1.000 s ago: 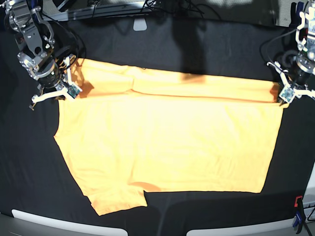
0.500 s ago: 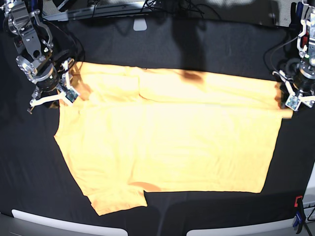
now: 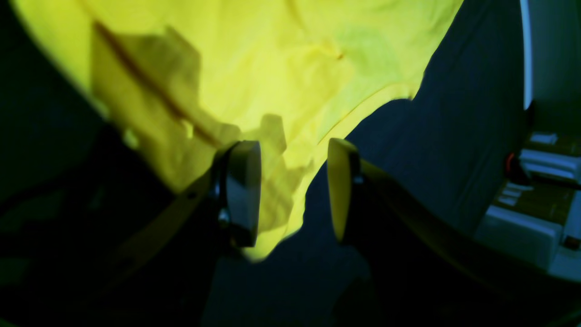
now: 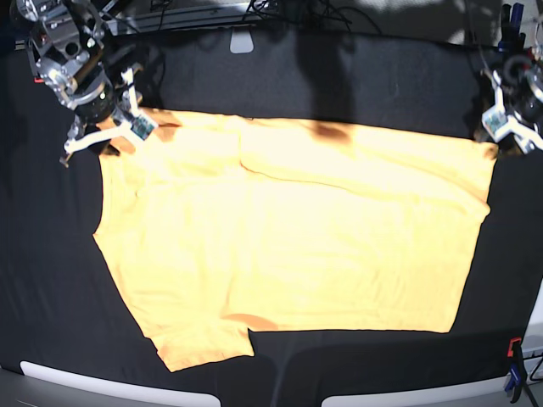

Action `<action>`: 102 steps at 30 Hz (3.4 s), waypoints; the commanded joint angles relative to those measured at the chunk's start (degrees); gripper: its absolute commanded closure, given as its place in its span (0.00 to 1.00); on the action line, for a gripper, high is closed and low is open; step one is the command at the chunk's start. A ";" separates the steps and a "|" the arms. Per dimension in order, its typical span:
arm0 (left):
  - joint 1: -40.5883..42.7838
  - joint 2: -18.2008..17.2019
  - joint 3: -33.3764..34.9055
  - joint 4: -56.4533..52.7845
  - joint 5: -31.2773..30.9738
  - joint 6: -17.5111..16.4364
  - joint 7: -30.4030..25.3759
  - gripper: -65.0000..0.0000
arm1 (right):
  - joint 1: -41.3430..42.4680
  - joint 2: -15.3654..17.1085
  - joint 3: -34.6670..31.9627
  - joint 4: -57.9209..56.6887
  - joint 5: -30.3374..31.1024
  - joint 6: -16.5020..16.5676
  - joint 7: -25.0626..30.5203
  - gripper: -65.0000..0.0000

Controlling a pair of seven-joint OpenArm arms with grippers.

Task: Layout the t-shirt on the table in an organized manner, then fold the t-shirt properly
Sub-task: 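Hold the shirt edge taut with both grippers, adjusting to flatten it, then lower the shirt edge onto the table and open both grippers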

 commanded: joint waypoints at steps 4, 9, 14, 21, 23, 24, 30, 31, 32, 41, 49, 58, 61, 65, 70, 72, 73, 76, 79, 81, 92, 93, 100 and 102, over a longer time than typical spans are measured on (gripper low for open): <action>0.85 -1.22 1.16 0.11 5.44 -0.11 -2.12 0.63 | -1.86 0.92 0.57 1.97 -0.92 -0.68 0.59 0.63; -3.19 -1.18 7.26 -3.87 10.91 0.13 -1.42 0.63 | -2.25 0.94 0.57 2.08 -0.90 -0.70 -0.68 0.63; -8.07 -1.20 10.43 -8.20 11.30 4.02 1.57 0.63 | -2.25 0.94 0.57 2.08 -1.05 -0.70 -0.63 0.63; -9.97 -2.49 10.43 -12.44 11.56 3.80 -0.42 0.67 | -2.25 0.94 0.57 2.08 -1.05 -0.68 -0.66 0.63; -9.99 -2.64 10.43 -13.18 12.41 3.80 -0.87 0.70 | -2.27 0.94 0.57 2.08 -1.01 -0.55 -0.68 0.63; -9.99 -2.64 10.43 -13.46 13.05 3.78 -1.33 0.75 | -2.27 0.94 0.57 2.10 -0.98 -0.17 -0.70 0.63; -9.99 -2.60 10.43 -14.23 12.96 3.80 -2.56 1.00 | -2.29 0.94 0.57 2.38 -0.35 4.37 -3.96 0.63; -9.99 -2.62 10.43 -14.23 12.98 3.80 -2.56 1.00 | -2.38 0.94 0.57 2.75 -0.35 5.05 -4.87 0.63; -10.01 -2.62 10.43 -14.23 12.98 3.80 -2.56 1.00 | -2.86 0.94 0.57 3.43 -0.37 5.27 -5.42 0.63; -9.97 -2.64 10.43 -14.23 12.94 3.80 -2.51 1.00 | -8.81 0.92 0.57 8.68 -0.44 9.86 -6.29 0.58; -9.97 -2.64 10.43 -14.23 12.96 3.80 -2.49 1.00 | -8.76 0.61 0.57 7.30 -1.60 10.03 -5.88 0.51; -9.97 -2.64 10.43 -14.23 12.94 3.82 -2.47 1.00 | -3.96 0.63 0.57 -3.52 -5.81 10.95 3.02 0.52; -9.99 -2.62 10.43 -14.23 12.94 3.82 -2.47 1.00 | -0.72 0.63 0.57 -5.62 -5.77 10.99 1.86 0.52; -9.97 -2.64 10.43 -14.23 12.94 3.82 -2.25 1.00 | 1.79 0.63 0.57 -8.02 -5.40 12.72 2.45 0.52; -9.97 -2.62 10.43 -14.23 12.92 3.82 -2.10 1.00 | 3.30 0.66 0.57 -9.81 -5.46 12.76 3.45 0.52; -9.97 -2.62 10.43 -14.23 12.74 3.85 -2.10 1.00 | 3.58 0.66 0.57 -10.23 -5.57 12.79 3.41 0.57; -9.94 -2.62 10.43 -14.23 12.76 3.82 -2.10 1.00 | 3.63 0.66 0.57 -10.38 -5.57 12.76 3.41 0.62; -9.97 -2.62 10.43 -14.23 12.76 3.82 -2.12 1.00 | 3.63 0.66 0.57 -10.38 -5.57 12.76 3.41 0.78; -9.92 -2.62 10.43 -14.23 12.76 3.80 -2.12 1.00 | 3.63 0.66 0.57 -10.38 -5.57 12.74 2.78 1.00; -9.60 -2.67 10.43 -14.23 12.74 3.82 -2.12 1.00 | 3.61 0.63 0.57 -10.34 -5.57 12.57 1.05 1.00; 0.66 -9.64 10.40 -11.28 1.25 3.98 2.43 1.00 | -3.91 4.44 0.59 -4.39 -4.70 10.88 -3.98 1.00; 2.12 -10.58 10.40 -10.91 1.03 3.96 2.43 1.00 | -5.18 4.70 0.59 -3.74 -4.70 10.36 -4.11 1.00; 10.23 -13.57 10.40 -8.46 0.92 3.98 2.71 1.00 | -13.86 4.90 0.59 -0.11 -5.46 8.94 -8.02 1.00; 11.52 -13.57 10.40 -8.13 0.96 3.96 2.89 1.00 | -15.98 4.92 0.59 0.28 -5.62 7.91 -9.31 1.00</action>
